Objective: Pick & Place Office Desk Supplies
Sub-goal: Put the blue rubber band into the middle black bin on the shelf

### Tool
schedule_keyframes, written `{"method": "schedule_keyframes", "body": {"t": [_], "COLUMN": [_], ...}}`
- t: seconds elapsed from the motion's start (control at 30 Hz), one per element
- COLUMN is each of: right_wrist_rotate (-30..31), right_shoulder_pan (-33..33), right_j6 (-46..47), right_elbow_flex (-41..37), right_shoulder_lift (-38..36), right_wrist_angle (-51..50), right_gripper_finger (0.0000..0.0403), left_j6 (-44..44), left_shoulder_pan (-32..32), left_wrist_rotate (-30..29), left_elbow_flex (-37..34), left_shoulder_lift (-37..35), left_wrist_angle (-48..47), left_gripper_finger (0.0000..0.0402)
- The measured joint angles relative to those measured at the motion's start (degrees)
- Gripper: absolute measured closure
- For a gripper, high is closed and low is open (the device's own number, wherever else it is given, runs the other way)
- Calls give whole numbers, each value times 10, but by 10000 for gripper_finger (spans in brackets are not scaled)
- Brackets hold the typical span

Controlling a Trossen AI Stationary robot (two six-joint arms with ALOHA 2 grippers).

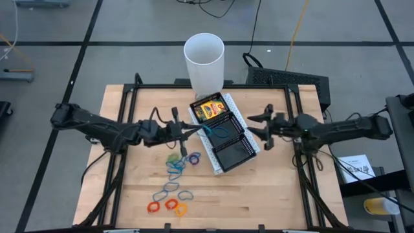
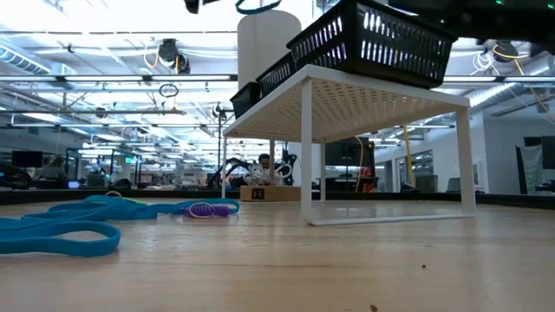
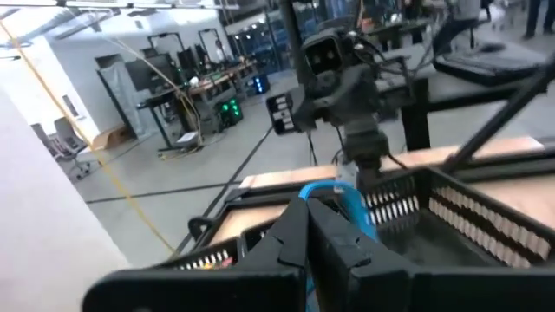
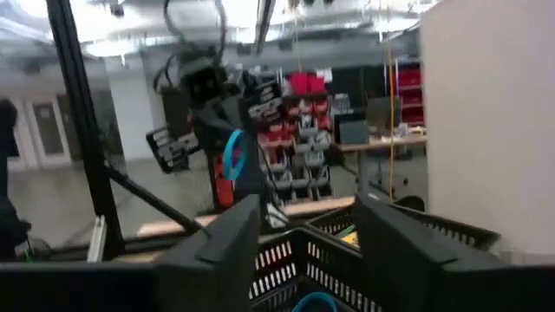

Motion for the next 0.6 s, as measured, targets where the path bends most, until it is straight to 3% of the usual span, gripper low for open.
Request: {"method": "schedule_keyframes", "body": {"t": [0.2,0.6], "right_wrist_rotate": [-7,-33], "right_shoulder_pan": [0,18], "right_j6": [2,3], "right_elbow_flex": [85,199], "right_shoulder_lift": [129,323], "right_wrist_angle": [1,46], "right_gripper_finger": [176,187], "left_j6": [-5,-17], "left_shoulder_pan": [26,37], "left_wrist_rotate": [55,76], "left_elbow_flex": [0,0], "left_shoulder_lift": [42,50], "left_wrist_angle": [75,85], "left_gripper_finger": [398,399]}}
